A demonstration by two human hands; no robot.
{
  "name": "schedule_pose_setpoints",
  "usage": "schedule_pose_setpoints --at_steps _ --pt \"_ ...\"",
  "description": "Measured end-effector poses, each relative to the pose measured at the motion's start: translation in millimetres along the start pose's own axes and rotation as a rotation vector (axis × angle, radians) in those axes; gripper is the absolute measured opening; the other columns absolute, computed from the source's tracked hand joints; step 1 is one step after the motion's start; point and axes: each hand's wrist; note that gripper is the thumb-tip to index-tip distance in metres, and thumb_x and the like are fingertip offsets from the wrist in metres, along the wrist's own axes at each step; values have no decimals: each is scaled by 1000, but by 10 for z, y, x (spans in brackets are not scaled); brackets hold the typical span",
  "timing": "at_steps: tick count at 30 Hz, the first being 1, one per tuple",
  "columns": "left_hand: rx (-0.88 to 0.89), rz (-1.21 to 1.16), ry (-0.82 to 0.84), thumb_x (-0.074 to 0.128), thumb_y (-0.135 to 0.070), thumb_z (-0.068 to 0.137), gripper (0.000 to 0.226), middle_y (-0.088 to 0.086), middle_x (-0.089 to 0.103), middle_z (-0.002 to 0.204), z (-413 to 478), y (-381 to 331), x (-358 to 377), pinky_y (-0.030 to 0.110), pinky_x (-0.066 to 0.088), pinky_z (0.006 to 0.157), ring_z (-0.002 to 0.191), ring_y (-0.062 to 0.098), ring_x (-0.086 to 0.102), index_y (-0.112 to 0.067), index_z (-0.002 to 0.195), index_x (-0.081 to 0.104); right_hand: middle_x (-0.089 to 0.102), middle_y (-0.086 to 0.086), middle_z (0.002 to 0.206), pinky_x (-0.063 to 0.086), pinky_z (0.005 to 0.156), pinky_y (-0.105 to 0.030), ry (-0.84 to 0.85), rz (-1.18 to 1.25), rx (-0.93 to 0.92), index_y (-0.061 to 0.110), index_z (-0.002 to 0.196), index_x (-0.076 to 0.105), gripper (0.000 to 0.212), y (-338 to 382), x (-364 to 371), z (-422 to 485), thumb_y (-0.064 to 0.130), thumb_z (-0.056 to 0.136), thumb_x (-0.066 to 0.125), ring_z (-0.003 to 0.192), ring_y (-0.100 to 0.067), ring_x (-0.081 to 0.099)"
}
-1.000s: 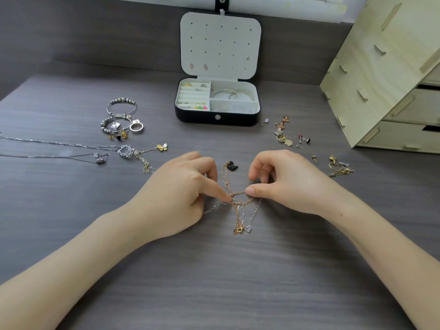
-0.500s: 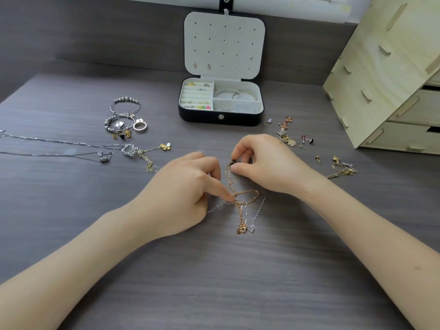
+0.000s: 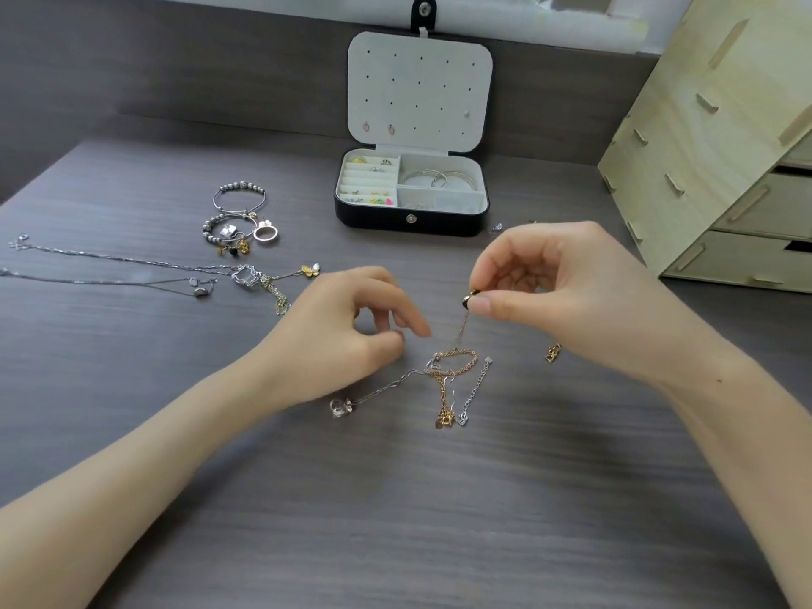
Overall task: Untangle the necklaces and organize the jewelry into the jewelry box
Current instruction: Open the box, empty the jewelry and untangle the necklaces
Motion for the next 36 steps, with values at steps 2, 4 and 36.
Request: schedule_pose_setpoints --at_steps 2,4,36 --pt "-62 -19 5 62 -23 71 10 -10 62 72 57 -21 -2 9 32 58 64 4 53 -26 70 72 64 12 66 46 63 -17 12 1 -3 18 71 66 14 -23 9 -24 8 75 75 63 -2 54" --pt "-105 82 22 71 -29 78 11 -9 63 68 149 -28 7 11 33 55 61 3 52 -23 69 70 64 13 66 46 64 -17 15 18 -12 19 71 66 15 -35 10 -39 8 75 75 63 -1 55" --pt "-22 479 637 58 -20 90 16 0 50 66 665 -234 151 30 39 58 61 18 40 -10 78 58 66 8 66 38 61 -8 -64 -70 -93 18 73 58 28 -293 155 -134 -2 68 76 61 -4 57"
Point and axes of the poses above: each hand's wrist, its own z-axis towards the middle knuckle, its own x-axis out of the palm, y = z × x
